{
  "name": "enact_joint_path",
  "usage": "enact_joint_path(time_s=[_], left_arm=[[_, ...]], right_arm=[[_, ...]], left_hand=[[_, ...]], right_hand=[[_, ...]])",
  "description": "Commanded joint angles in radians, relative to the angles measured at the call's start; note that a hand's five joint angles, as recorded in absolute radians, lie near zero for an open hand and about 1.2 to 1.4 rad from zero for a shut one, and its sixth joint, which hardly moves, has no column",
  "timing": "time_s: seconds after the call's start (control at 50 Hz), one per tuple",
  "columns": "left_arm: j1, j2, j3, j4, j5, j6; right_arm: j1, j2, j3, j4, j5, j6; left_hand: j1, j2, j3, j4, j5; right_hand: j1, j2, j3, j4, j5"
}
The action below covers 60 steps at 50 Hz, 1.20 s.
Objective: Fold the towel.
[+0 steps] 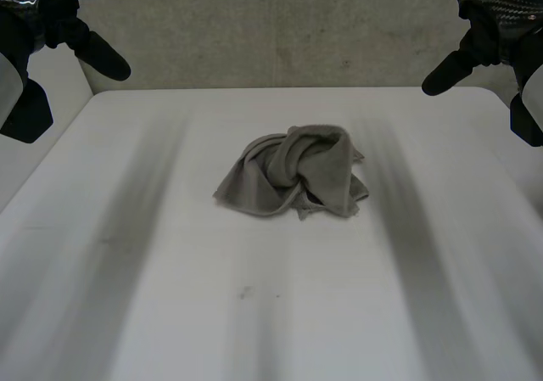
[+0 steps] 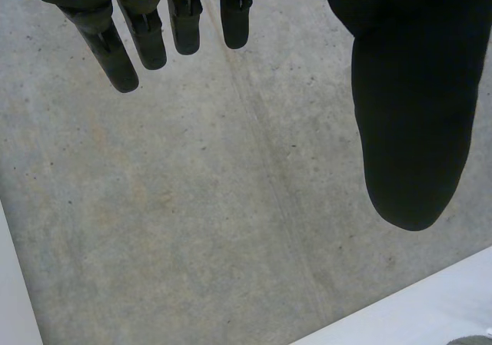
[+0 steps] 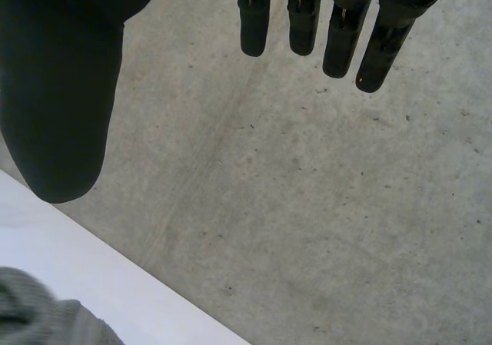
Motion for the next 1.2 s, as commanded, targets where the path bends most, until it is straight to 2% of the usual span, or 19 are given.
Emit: enact_joint_path(time_s=[0.02,0.1,0.2,0.34,0.48,0.58,0.66,0.72,0.76,0.78,0.82,0.84,0.86,0.94,0.98,1.04,1.08,1.14,1.2], left_arm=[[-0.003,-0.003,0.0,0.001,0.0,0.002],[-0.003,-0.006,0.0,0.001,0.0,0.002],[-0.003,-0.022,-0.011,0.03,0.0,0.005],[-0.003,-0.094,-0.026,0.116,0.0,0.009],[-0.004,-0.19,-0.011,0.127,0.0,0.006],[-0.004,-0.27,-0.006,0.129,0.0,0.003],[-0.004,-0.338,0.004,0.129,-0.002,0.0],[-0.004,-0.413,0.021,0.127,-0.002,-0.005],[-0.008,-0.504,0.052,0.126,-0.003,-0.011],[-0.014,-0.558,0.073,0.124,-0.003,-0.024],[-0.018,-0.603,0.095,0.122,-0.003,-0.038],[-0.018,-0.603,0.095,0.122,-0.003,-0.038],[-0.029,-0.655,0.127,0.119,-0.002,-0.057],[-0.047,-0.779,0.214,0.098,0.034,-0.109],[-0.047,-0.802,0.234,0.08,0.047,-0.126],[-0.047,-0.831,0.26,0.05,0.07,-0.165],[-0.047,-0.839,0.268,0.049,0.081,-0.187],[-0.047,-0.864,0.294,0.047,0.101,-0.236],[-0.05,-0.891,0.329,0.04,0.126,-0.29]], right_arm=[[0.0,0.012,0.003,-0.005,-0.013,0.0],[0.0,0.027,0.007,-0.021,-0.043,0.001],[0.001,0.111,0.001,-0.032,-0.123,0.006],[0.046,0.264,-0.04,-0.023,-0.129,0.024],[0.094,0.414,-0.062,-0.031,-0.14,0.152],[0.109,0.58,-0.129,-0.06,-0.145,0.299],[0.135,0.662,-0.175,-0.084,-0.146,0.339],[0.143,0.735,-0.218,-0.106,-0.137,0.346],[0.144,0.783,-0.253,-0.112,-0.135,0.334],[0.144,0.783,-0.254,-0.112,-0.135,0.334],[0.144,0.788,-0.273,-0.12,-0.137,0.325],[0.144,0.788,-0.273,-0.12,-0.137,0.325],[0.144,0.779,-0.27,-0.124,-0.137,0.316],[0.144,0.723,-0.244,-0.127,-0.146,0.294],[0.143,0.638,-0.203,-0.13,-0.152,0.264],[0.138,0.587,-0.175,-0.132,-0.155,0.241],[0.136,0.474,-0.128,-0.126,-0.166,0.166],[0.14,0.377,-0.077,-0.117,-0.201,0.085],[0.146,0.34,-0.053,-0.117,-0.22,0.053]], left_hand=[[0.002,-0.001,0.01,0.009,-0.025],[0.002,-0.001,0.01,0.009,-0.025],[0.002,-0.001,0.01,0.009,-0.025],[0.013,0.011,0.022,0.021,-0.013],[0.016,0.014,0.025,0.024,-0.01],[0.016,0.014,0.025,0.024,-0.01],[0.016,0.014,0.025,0.024,-0.01],[0.019,0.017,0.028,0.027,-0.007],[0.019,0.017,0.028,0.027,-0.007],[0.016,0.014,0.025,0.024,-0.01],[0.016,0.014,0.025,0.024,-0.01],[0.016,0.014,0.025,0.024,-0.01],[0.016,0.014,0.025,0.024,-0.01],[0.016,0.014,0.025,0.024,-0.01],[0.019,0.017,0.028,0.027,-0.007],[0.019,0.017,0.028,0.027,-0.007],[0.019,0.017,0.028,0.027,-0.007],[0.025,0.023,0.034,0.033,-0.001],[0.028,0.026,0.037,0.035,0.002]], right_hand=[[-0.047,-0.061,-0.042,-0.064,-0.054],[-0.047,-0.061,-0.042,-0.064,-0.054],[-0.047,-0.061,-0.042,-0.064,-0.054],[-0.047,-0.061,-0.042,-0.064,-0.054],[-0.047,-0.061,-0.042,-0.064,-0.054],[-0.047,-0.061,-0.042,-0.064,-0.054],[-0.046,-0.059,-0.04,-0.063,-0.053],[0.033,0.019,0.039,0.016,0.026],[0.358,0.344,0.363,0.34,0.351],[0.36,0.346,0.365,0.342,0.353],[0.867,0.854,0.873,0.85,0.86],[0.87,0.857,0.876,0.853,0.863],[1.172,1.158,1.177,1.155,1.165],[1.175,1.161,1.18,1.158,1.168],[1.175,1.161,1.18,1.158,1.168],[1.175,1.161,1.18,1.158,1.168],[1.175,1.161,1.18,1.158,1.168],[1.175,1.161,1.18,1.158,1.168],[1.175,1.161,1.18,1.158,1.168]])
